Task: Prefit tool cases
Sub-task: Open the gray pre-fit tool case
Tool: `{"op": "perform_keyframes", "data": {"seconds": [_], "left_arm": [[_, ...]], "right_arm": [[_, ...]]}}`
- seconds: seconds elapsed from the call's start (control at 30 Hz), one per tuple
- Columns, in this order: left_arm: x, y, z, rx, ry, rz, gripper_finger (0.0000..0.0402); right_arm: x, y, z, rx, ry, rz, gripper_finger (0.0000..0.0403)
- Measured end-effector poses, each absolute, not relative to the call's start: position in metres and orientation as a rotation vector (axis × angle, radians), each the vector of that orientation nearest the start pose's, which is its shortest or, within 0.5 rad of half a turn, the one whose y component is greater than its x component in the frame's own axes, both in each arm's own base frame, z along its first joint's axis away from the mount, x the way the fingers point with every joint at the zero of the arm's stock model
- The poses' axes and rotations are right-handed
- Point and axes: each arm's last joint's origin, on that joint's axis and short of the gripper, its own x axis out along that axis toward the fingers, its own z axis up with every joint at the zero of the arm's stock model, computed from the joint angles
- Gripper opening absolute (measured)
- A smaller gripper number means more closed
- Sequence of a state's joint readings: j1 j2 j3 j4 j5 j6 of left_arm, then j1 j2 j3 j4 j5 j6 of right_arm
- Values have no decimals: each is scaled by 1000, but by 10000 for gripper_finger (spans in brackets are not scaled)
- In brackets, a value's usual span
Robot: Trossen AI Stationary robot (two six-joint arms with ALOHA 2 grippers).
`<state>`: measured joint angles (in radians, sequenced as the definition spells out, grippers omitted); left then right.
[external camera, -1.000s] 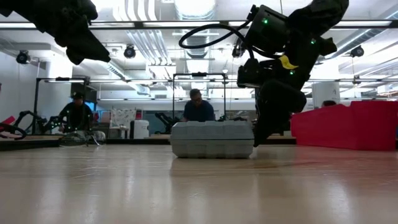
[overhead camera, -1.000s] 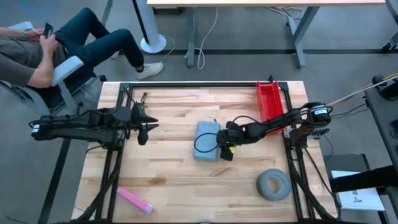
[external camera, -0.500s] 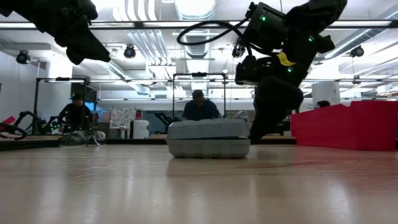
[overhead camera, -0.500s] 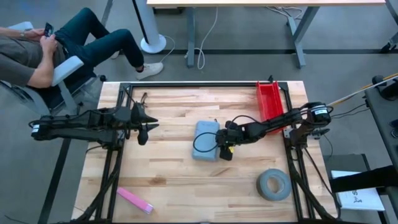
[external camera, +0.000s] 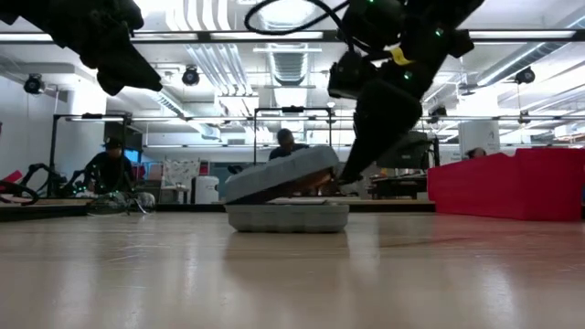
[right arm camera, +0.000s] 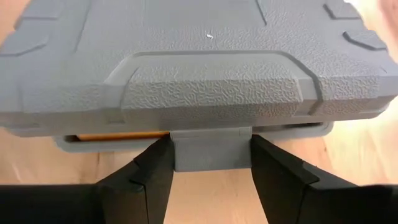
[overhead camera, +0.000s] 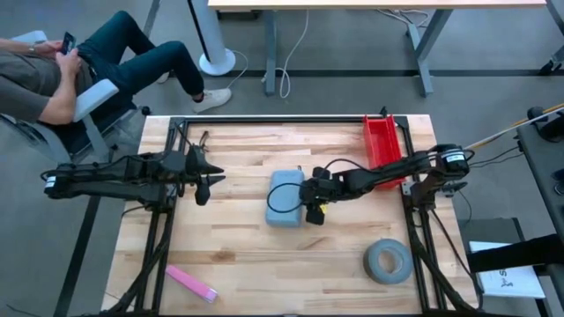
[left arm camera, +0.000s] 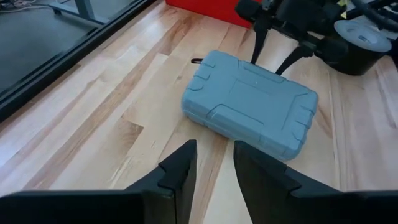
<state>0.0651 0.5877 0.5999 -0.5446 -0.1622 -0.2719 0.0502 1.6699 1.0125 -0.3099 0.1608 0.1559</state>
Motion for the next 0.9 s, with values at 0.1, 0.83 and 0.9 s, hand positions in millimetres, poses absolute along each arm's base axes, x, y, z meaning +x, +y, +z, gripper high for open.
{"op": "perform_keyframes", "data": {"seconds": [0.1,0.83,0.9], "left_arm": [[127,12,264,-243,502,277,111],[153,-10,235,-308,576,83,109],[154,-12,235,-303,577,77,106]], "right_arm": [[334,12,190,34,937,-170,181],[347,13,214,15,873,-154,178],[348,13,217,12,864,-152,177]]}}
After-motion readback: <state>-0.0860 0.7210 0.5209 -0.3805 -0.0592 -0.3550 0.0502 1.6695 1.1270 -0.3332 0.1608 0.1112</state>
